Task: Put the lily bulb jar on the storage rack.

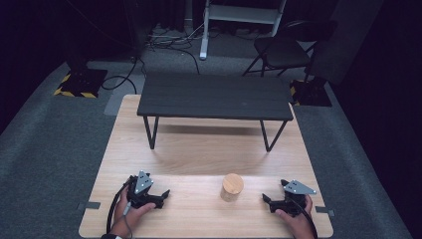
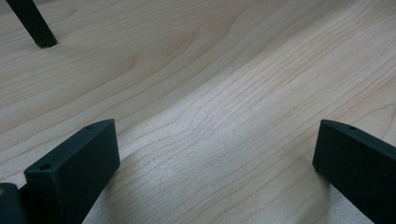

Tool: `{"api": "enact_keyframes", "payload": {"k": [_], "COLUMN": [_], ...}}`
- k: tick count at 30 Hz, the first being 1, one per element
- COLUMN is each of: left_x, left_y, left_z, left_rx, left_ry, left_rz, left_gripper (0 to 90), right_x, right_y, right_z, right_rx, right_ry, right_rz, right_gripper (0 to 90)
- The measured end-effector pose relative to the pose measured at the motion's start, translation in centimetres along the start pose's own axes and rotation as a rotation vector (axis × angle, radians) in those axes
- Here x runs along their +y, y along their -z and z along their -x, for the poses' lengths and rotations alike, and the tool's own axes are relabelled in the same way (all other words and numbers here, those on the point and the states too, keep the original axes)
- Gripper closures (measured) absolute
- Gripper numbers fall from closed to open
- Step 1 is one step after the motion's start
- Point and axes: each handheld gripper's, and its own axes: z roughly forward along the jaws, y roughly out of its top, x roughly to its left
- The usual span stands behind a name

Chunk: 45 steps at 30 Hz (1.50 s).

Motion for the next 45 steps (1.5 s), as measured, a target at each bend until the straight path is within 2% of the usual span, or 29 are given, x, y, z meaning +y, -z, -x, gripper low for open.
{"api": "enact_keyframes", "payload": {"k": [17,21,22,23,26,27,28,29,32,33,36,45], "left_x": [0.0,0.0,0.0,0.0,0.0,0.0,0.0,0.0,0.0,0.0,0.0,0.0], "left_y": [0.0,0.0,0.0,0.0,0.0,0.0,0.0,0.0,0.0,0.0,0.0,0.0], "left_z": [0.0,0.0,0.0,0.0,0.0,0.0,0.0,0.0,0.0,0.0,0.0,0.0], "left_rx": [0.000,0.000,0.000,0.000,0.000,0.000,0.000,0.000,0.000,0.000,0.000,0.000], "left_ry": [0.000,0.000,0.000,0.000,0.000,0.000,0.000,0.000,0.000,0.000,0.000,0.000], "left_rz": [0.000,0.000,0.000,0.000,0.000,0.000,0.000,0.000,0.000,0.000,0.000,0.000], "left_gripper": [0.5,0.5,0.5,0.5,0.5,0.5,0.5,0.5,0.5,0.5,0.5,0.5], "right_x": [0.0,0.5,0.5,0.4,0.6,1.0,1.0,1.6,2.7,2.7,4.2,6.5], "right_y": [0.0,0.3,0.3,0.5,0.5,0.5,0.5,0.4,0.1,0.1,-0.6,-2.2], "right_z": [0.0,0.6,0.6,0.9,1.1,1.3,1.3,1.4,1.2,1.2,0.9,-0.6], "right_rx": [-0.001,0.047,0.047,0.085,0.113,0.147,0.147,0.189,0.242,0.242,0.310,0.361], "right_ry": [0.000,0.044,0.044,0.062,0.085,0.102,0.102,0.133,0.170,0.170,0.211,0.268], "right_rz": [0.000,-0.015,-0.015,0.006,0.013,0.021,0.021,0.034,0.045,0.045,0.051,0.051], "right_gripper": [0.0,1.1,1.1,1.7,2.0,1.9,1.9,2.0,2.0,2.0,1.9,1.9]}}
